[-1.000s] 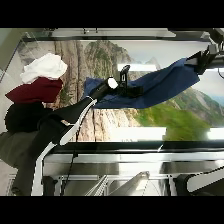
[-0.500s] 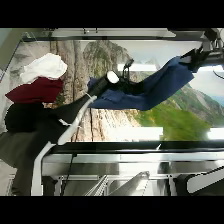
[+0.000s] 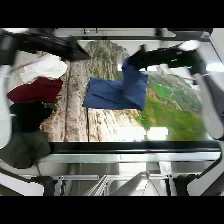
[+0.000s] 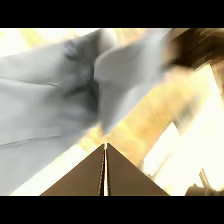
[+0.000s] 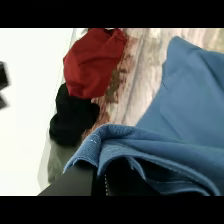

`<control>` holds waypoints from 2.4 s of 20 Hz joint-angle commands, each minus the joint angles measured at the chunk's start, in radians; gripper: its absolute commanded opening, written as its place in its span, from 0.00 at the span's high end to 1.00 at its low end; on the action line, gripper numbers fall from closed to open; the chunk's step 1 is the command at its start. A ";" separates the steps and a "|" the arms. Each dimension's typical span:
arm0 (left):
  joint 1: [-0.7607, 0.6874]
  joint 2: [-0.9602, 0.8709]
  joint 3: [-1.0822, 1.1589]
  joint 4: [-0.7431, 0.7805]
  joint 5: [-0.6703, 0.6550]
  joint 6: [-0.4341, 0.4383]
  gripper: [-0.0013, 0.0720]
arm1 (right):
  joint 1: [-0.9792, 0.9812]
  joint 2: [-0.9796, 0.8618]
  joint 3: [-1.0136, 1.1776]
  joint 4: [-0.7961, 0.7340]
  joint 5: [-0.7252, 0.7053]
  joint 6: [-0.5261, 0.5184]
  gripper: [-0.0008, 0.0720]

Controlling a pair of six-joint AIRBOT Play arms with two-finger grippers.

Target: Fold the shirts.

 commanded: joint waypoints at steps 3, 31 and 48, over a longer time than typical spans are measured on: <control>0.222 0.167 -0.141 0.000 -0.005 0.100 0.96 | 0.294 -0.195 0.000 0.028 -0.379 -0.054 0.41; 0.254 0.196 -0.256 0.000 -0.062 0.158 0.96 | -0.126 0.021 -0.187 -0.720 0.105 0.332 0.09; 0.180 0.196 -0.256 0.003 -0.037 0.107 0.96 | -0.099 -0.174 -0.187 -0.289 0.038 0.028 0.20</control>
